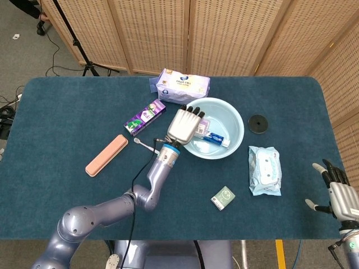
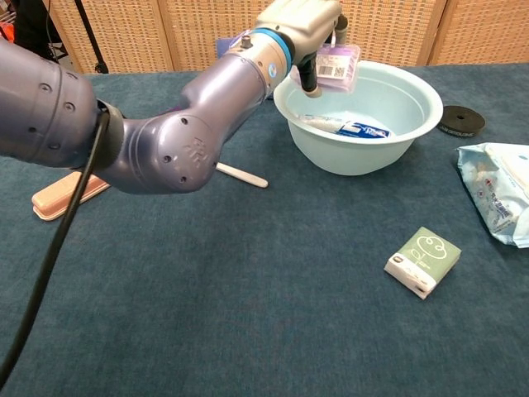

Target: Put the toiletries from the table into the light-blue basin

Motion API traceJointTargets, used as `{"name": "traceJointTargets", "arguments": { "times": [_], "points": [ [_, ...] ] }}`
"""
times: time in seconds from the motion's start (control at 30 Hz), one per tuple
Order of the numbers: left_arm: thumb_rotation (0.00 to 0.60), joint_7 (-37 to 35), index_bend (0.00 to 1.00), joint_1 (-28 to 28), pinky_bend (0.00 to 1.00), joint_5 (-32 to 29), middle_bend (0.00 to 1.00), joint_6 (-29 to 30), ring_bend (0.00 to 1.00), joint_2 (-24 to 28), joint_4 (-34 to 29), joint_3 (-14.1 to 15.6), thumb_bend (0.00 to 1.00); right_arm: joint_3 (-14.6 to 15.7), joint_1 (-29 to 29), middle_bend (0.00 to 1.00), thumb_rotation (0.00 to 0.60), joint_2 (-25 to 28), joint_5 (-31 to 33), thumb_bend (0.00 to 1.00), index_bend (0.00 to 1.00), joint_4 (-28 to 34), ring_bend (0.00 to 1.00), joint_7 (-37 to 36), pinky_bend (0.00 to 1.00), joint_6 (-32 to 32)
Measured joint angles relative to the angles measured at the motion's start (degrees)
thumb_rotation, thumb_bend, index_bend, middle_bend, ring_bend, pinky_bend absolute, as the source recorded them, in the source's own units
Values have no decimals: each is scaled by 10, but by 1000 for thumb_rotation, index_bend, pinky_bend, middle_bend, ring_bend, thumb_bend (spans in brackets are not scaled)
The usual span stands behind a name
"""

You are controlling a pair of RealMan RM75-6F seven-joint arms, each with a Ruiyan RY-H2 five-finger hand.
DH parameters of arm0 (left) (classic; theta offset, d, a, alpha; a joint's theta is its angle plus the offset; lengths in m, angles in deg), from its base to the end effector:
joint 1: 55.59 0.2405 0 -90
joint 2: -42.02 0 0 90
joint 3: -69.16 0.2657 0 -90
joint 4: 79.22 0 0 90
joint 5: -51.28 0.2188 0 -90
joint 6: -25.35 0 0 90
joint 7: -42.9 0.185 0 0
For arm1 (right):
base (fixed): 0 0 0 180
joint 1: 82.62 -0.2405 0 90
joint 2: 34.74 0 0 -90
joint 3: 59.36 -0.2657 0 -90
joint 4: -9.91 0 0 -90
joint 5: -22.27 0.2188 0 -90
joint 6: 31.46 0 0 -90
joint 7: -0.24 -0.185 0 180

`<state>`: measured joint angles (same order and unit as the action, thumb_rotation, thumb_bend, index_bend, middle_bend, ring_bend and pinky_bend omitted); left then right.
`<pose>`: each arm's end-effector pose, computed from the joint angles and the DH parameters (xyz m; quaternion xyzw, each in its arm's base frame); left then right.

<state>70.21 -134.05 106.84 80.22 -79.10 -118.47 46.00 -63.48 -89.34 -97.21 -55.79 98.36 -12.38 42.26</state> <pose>0.0764 0.4734 -0.1228 -0.7305 -0.2141 -0.4495 0.4674 -0.3679 -0.2373 0.1563 0.5461 -0.4958 0.3651 0.5680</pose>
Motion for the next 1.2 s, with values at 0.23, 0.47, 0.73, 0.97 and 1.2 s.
{"name": "traceJointTargets", "arguments": {
  "times": [0.23,0.47,0.73,0.97,1.2],
  "points": [
    [600,-35,276,-32,85,4,7,-81,22,-37,66,-17,262,-5,2,0,600,-8,-4,208,124,-15,0,-19,0,10],
    [600,-43,145,-41,0,0,0,-108,0,-40,73,-31,168,-5,4,0,600,-10,-4,208,123,-18,0,-20,0,12],
    [600,-22,145,-19,0,-15,0,-103,0,-6,15,-40,130,-3,6,0,600,-8,-12,208,124,-9,0,-10,0,18],
    [600,78,145,21,0,-82,0,-99,0,70,-121,-36,137,-1,6,0,600,-7,-15,208,124,-3,0,3,0,19],
    [600,215,210,63,0,-210,0,-58,0,193,-334,-11,149,1,6,0,600,-6,-18,208,124,7,0,23,0,20]
  ]
}}
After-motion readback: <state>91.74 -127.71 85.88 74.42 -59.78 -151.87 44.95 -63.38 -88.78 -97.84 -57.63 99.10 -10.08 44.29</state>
